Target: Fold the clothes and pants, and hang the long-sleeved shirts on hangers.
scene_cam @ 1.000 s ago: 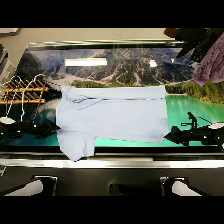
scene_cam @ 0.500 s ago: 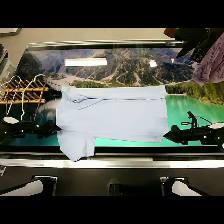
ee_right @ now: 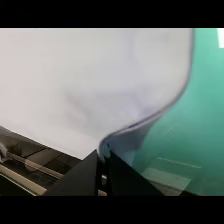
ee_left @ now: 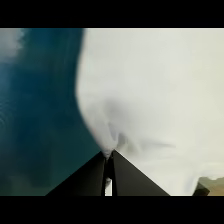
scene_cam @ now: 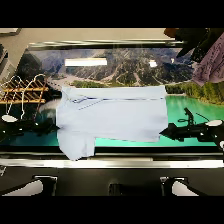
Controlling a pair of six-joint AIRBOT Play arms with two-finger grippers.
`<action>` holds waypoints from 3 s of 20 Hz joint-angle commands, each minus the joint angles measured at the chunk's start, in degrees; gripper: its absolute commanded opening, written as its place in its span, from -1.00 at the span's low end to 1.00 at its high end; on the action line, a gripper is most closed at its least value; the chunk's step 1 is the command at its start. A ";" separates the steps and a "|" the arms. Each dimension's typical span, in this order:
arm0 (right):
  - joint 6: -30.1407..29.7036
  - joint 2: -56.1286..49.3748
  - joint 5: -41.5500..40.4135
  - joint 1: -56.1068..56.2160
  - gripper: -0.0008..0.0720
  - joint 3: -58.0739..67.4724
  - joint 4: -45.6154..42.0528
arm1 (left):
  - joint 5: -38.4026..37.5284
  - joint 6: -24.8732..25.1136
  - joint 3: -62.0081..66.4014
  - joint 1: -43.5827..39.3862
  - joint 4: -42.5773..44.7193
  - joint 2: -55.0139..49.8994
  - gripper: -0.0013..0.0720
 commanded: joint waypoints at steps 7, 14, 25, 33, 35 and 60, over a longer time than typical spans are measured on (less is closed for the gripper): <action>11.50 4.28 -8.96 11.74 -0.88 38.01 1.20 | -4.28 -8.92 34.67 -2.89 0.42 7.98 -0.93; 16.46 14.82 -0.42 11.76 -0.88 68.28 -1.51 | -4.31 -28.87 63.36 -2.89 20.68 22.67 -0.93; 36.39 32.92 0.52 11.76 -0.88 69.55 -28.37 | -15.04 -35.98 64.13 -2.91 28.96 32.83 -0.93; 32.92 2.75 10.27 11.76 -0.87 69.53 -26.99 | -16.39 -24.24 64.11 -7.96 15.37 4.87 -0.93; 32.37 -6.14 9.75 11.76 -0.87 69.53 -25.77 | -15.32 -22.82 64.11 -11.19 17.22 -4.90 -0.93; 30.42 -38.29 16.00 11.87 -0.87 69.53 -26.97 | -26.23 -18.21 64.24 -17.00 22.03 -35.87 -0.93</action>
